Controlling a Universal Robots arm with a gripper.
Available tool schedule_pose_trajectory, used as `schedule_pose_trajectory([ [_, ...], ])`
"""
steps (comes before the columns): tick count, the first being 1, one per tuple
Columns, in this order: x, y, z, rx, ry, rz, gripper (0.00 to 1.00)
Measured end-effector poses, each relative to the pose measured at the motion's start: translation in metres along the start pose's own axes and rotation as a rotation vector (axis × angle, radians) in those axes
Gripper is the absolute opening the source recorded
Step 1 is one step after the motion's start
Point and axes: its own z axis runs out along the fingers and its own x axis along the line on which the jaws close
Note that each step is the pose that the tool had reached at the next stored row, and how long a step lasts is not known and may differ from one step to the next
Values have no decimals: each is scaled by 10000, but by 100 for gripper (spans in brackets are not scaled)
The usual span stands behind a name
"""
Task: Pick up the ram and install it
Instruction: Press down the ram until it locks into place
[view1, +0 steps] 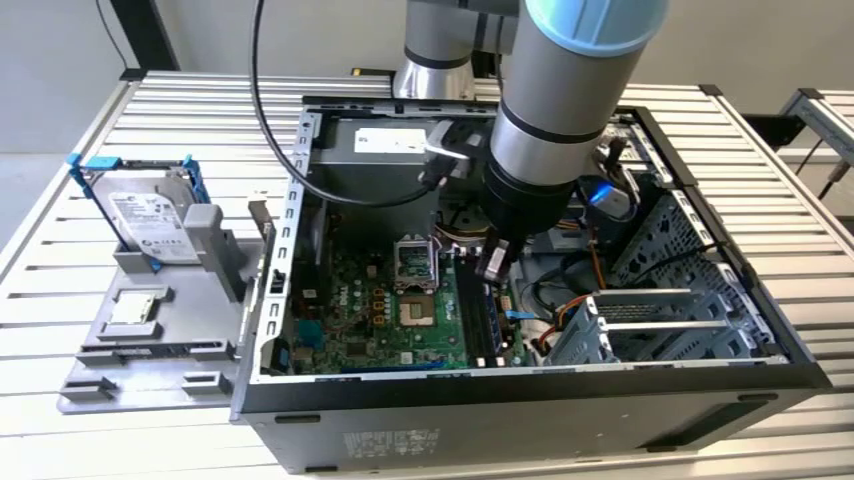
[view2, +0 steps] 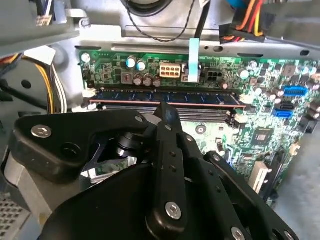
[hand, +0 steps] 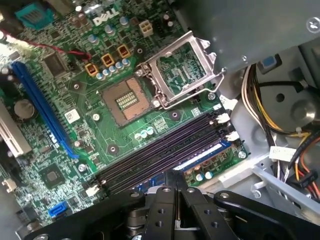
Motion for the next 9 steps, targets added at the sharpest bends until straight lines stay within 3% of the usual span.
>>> schedule_pose_trajectory([
  [9, 0, 0, 0, -45, 11, -1449, 0],
])
